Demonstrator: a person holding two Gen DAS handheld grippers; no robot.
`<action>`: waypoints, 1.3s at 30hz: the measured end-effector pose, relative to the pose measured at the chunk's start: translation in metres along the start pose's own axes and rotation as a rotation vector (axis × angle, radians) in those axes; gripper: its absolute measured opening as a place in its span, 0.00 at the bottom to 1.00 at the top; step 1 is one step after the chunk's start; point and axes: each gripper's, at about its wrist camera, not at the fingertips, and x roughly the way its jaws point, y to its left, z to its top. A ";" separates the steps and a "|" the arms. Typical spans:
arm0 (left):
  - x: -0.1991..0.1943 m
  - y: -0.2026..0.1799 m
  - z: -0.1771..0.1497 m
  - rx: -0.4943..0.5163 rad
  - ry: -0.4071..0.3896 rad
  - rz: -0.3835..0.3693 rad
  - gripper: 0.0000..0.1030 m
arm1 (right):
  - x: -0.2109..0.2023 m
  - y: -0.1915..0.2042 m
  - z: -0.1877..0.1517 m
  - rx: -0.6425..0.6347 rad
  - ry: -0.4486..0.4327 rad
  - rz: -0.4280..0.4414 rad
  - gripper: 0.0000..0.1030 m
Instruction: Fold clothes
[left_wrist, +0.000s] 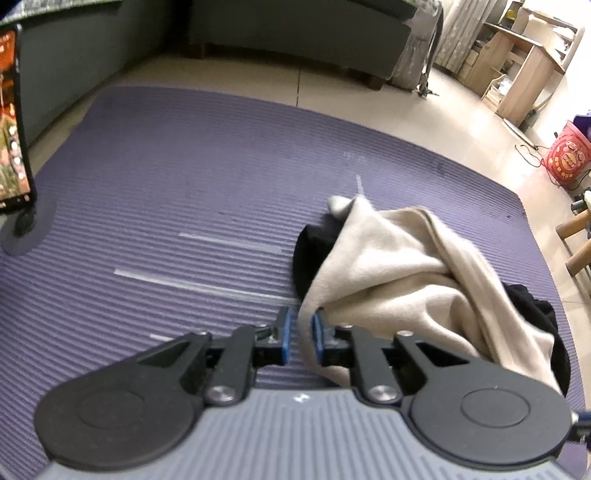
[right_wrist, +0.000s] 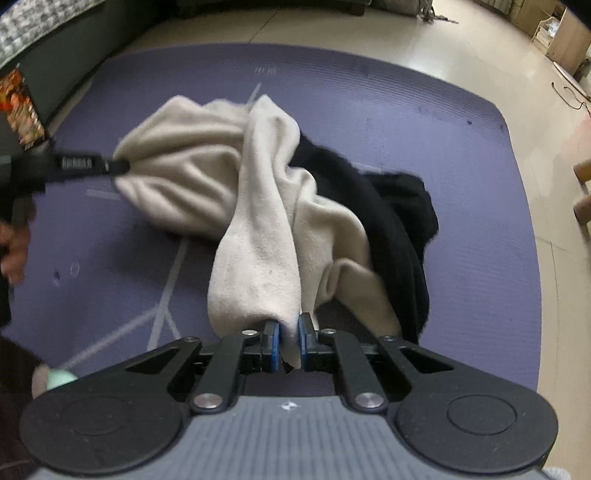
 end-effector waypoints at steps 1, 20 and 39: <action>-0.001 -0.001 0.000 0.007 -0.002 0.004 0.08 | 0.001 -0.001 -0.004 -0.004 0.008 -0.004 0.09; -0.027 -0.027 -0.041 0.294 0.196 0.081 0.07 | 0.017 -0.062 -0.046 -0.020 0.221 -0.125 0.09; -0.026 -0.036 -0.078 0.598 0.406 0.045 0.31 | 0.035 -0.111 -0.038 0.010 0.302 -0.228 0.25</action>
